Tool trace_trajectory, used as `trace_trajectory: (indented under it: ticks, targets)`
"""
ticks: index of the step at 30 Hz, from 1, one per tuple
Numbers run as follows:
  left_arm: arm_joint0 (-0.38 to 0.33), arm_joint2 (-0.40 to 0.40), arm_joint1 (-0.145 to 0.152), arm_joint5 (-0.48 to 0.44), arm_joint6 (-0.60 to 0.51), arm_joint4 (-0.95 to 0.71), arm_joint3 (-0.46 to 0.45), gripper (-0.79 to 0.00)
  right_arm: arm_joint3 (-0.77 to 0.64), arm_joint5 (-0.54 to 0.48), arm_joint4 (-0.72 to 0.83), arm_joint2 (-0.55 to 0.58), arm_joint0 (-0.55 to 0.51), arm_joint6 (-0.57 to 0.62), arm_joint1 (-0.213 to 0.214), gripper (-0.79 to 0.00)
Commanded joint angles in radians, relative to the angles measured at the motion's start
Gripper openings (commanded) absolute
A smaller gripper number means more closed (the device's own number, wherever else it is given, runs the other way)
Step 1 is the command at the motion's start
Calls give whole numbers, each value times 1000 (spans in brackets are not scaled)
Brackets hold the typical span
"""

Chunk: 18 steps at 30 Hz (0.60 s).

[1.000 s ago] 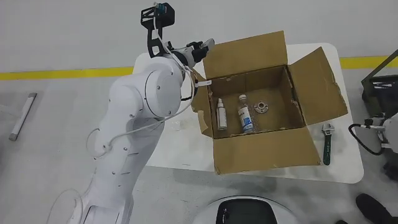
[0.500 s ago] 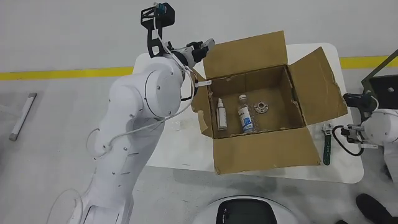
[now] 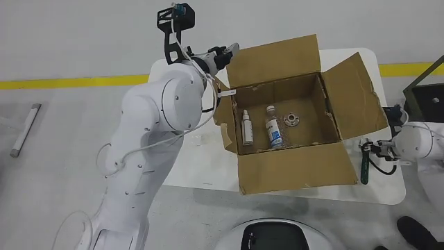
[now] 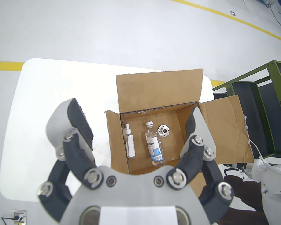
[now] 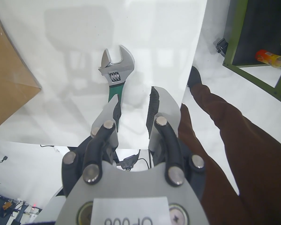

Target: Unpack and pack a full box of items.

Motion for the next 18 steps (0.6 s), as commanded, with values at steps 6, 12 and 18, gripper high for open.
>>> trace_trajectory:
  ticks: [6, 12, 18]
  targets:
    - [0, 0, 0, 0, 0, 0, 0, 0, 0, 0, 23, -33, 7, 0, 1, -462]
    - [0, 0, 0, 0, 0, 0, 0, 0, 11, 0, 26, -58, 18, 0, 7, -449]
    - [0, 0, 0, 0, 0, 0, 0, 0, 35, 0, 21, -93, 35, 0, 8, -462]
